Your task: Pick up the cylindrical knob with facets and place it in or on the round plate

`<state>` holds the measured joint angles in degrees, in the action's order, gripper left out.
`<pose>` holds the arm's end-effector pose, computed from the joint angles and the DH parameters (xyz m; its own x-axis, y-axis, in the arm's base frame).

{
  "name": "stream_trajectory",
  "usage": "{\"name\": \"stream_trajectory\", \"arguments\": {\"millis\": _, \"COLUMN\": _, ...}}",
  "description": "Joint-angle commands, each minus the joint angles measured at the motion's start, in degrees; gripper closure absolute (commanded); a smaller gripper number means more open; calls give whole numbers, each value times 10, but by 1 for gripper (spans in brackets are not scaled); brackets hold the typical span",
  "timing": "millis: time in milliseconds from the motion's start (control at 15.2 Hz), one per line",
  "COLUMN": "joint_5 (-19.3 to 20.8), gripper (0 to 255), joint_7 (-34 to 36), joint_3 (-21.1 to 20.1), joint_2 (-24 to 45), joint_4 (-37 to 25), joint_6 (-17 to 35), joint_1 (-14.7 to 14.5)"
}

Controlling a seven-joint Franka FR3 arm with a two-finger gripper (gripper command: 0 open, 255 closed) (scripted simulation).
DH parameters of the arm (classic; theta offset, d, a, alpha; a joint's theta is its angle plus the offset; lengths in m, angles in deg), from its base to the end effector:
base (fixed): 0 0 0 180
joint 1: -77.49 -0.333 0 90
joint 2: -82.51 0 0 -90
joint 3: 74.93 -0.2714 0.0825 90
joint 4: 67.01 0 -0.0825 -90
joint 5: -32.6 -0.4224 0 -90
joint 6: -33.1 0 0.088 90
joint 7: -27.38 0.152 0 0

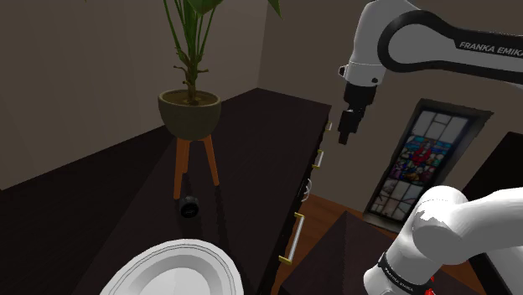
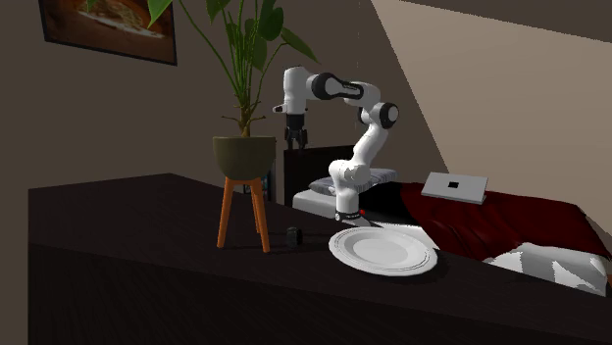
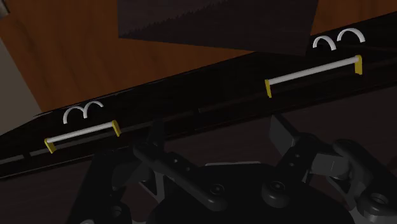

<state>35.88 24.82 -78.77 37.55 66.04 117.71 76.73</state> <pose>0.3642 0.0220 0.5229 0.9931 0.0966 -0.0659 0.1030 -0.9895 0.1015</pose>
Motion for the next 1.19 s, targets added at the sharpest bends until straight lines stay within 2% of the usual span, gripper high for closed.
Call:
{"name": "stream_trajectory", "arguments": {"millis": 0, "joint_5": 0, "gripper": 0, "joint_7": 0, "joint_3": 0, "joint_2": 0, "joint_4": 0, "joint_6": 0, "joint_1": 0}}
{"name": "stream_trajectory", "arguments": {"millis": 594, "joint_5": -58, "gripper": 0, "joint_7": 60, "joint_3": -72, "joint_2": 113, "joint_4": -17, "joint_6": 102, "joint_1": -35}}
{"name": "stream_trajectory", "arguments": {"millis": 1122, "joint_5": -79, "gripper": 0, "joint_7": 112, "joint_3": -136, "joint_2": 239, "joint_4": -73, "joint_6": 181, "joint_1": -58}}
